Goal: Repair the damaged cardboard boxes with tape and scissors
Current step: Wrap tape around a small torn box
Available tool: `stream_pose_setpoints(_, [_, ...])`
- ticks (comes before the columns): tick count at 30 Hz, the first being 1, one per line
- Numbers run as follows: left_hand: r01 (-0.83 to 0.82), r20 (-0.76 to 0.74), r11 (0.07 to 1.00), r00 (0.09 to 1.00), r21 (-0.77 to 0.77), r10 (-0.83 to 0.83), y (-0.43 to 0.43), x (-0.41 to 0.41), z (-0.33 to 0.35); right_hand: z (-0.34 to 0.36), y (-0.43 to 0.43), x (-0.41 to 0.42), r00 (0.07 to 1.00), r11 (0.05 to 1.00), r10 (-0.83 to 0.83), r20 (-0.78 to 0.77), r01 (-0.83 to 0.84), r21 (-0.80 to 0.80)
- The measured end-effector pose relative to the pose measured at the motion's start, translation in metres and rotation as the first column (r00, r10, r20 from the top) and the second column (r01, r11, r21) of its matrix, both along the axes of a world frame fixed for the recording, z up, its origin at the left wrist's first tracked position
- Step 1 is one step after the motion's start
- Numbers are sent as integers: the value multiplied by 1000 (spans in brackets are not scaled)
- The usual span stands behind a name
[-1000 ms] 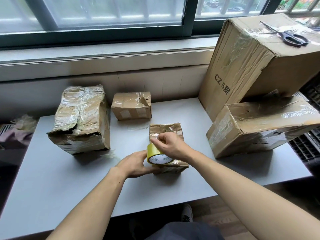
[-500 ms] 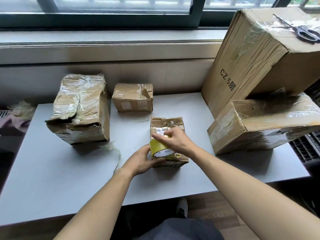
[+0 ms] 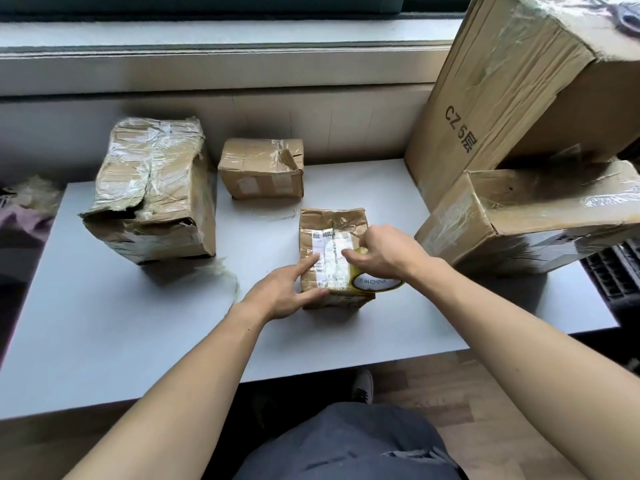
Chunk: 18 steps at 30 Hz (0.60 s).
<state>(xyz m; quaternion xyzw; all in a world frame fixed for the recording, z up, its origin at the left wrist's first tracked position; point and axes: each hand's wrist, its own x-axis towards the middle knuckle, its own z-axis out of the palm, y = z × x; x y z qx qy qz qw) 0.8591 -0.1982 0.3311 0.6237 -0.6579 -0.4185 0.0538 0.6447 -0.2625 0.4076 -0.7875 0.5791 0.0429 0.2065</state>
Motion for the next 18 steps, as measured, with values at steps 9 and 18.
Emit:
stream_pose_setpoints(9, [-45, 113, 990, 992, -130, 60, -18, -24, -1, -2, 5, -4, 997, 995, -42, 64, 47, -83])
stream_pose_setpoints(18, [-266, -33, 930, 963, -254, 267, -5, -38, -13, -28, 20, -23, 647, 904, -413, 641, 379, 199])
